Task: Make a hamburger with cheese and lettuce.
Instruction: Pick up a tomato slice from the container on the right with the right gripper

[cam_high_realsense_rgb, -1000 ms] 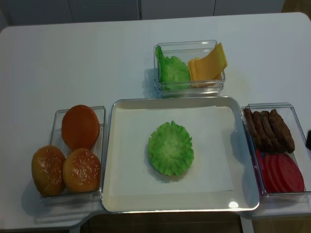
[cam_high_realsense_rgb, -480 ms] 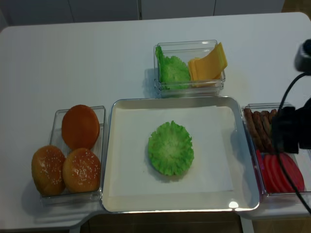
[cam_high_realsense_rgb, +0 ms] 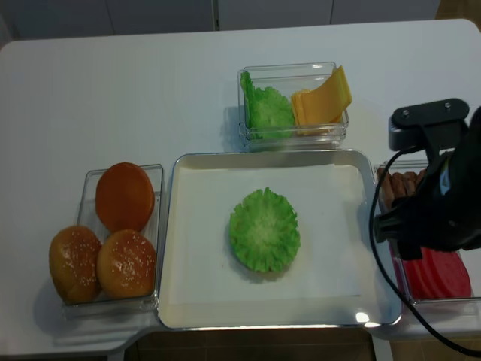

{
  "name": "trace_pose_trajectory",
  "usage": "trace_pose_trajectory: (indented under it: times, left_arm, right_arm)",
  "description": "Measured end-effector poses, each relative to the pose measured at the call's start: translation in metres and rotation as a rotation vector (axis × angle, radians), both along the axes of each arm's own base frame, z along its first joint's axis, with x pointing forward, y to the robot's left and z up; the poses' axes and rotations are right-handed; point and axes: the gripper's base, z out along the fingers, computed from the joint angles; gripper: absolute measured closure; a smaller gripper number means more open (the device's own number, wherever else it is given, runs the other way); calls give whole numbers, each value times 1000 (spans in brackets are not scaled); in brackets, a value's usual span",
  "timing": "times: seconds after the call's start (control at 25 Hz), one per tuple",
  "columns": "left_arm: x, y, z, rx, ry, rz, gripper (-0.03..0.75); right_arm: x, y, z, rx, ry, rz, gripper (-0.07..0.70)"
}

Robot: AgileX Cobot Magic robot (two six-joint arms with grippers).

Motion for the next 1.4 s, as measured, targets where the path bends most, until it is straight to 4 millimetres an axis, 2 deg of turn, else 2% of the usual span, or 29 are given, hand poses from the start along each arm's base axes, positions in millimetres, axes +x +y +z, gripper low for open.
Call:
trace_pose_trajectory:
  times: [0.68, 1.04, 1.4]
  left_arm:
    - [0, 0, 0, 0, 0, 0, 346]
    - [0, 0, 0, 0, 0, 0, 346]
    - [0, 0, 0, 0, 0, 0, 346]
  right_arm:
    - [22, 7, -31, -90, 74, 18, 223]
    - [25, 7, -31, -97, 50, 27, 225]
    - [27, 8, -36, -107, 65, 31, 269]
